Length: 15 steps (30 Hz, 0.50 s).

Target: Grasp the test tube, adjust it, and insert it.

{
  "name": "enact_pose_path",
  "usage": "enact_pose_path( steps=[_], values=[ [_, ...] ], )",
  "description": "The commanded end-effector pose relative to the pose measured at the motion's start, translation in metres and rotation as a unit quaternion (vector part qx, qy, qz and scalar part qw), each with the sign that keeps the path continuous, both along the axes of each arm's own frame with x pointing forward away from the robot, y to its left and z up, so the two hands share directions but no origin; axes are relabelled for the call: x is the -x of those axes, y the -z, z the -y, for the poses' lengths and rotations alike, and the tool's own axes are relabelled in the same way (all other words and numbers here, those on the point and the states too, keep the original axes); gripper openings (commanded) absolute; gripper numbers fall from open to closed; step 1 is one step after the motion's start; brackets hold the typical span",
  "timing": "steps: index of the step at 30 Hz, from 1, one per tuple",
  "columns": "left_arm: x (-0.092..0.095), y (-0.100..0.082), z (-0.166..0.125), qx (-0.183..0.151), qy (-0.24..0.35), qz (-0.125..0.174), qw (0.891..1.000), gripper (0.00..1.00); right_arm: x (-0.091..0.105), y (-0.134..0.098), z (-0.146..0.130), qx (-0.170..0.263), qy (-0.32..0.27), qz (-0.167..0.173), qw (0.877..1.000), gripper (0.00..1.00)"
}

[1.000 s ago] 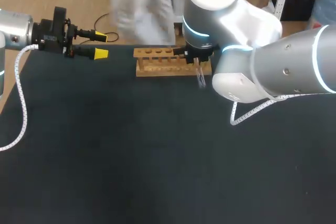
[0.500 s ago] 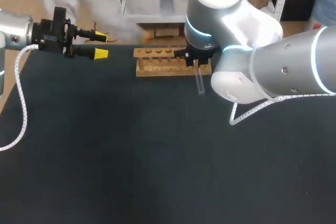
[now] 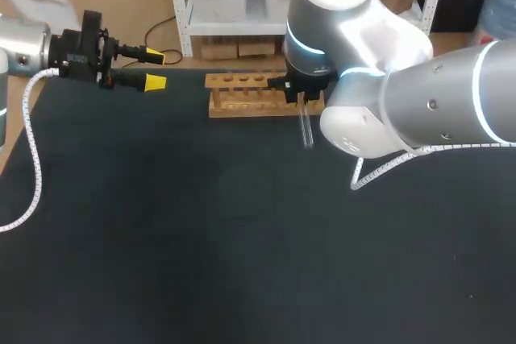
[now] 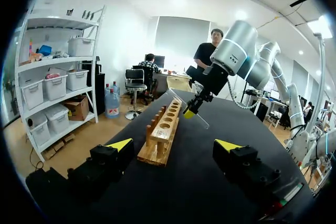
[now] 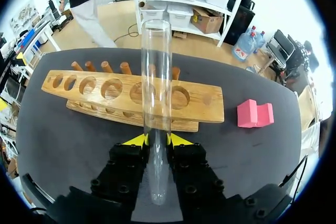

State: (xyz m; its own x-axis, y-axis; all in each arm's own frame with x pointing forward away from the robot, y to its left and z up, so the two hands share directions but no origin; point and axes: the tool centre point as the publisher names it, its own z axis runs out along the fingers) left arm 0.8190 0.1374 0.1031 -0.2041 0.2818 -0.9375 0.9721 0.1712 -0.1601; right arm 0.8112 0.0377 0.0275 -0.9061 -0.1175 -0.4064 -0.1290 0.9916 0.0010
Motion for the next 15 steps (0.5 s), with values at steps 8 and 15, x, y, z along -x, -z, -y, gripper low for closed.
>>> enact_pose_path(
  steps=[8,15],
  values=[
    [0.000,0.001,0.000,0.000,0.000,0.001,1.000,1.00,0.017,-0.023,0.007,0.000,0.022,0.024,0.999,0.00],
    [0.000,0.001,0.000,0.000,0.000,0.001,1.000,1.00,0.028,-0.047,0.009,-0.029,0.017,0.062,0.997,0.00]
  ],
)
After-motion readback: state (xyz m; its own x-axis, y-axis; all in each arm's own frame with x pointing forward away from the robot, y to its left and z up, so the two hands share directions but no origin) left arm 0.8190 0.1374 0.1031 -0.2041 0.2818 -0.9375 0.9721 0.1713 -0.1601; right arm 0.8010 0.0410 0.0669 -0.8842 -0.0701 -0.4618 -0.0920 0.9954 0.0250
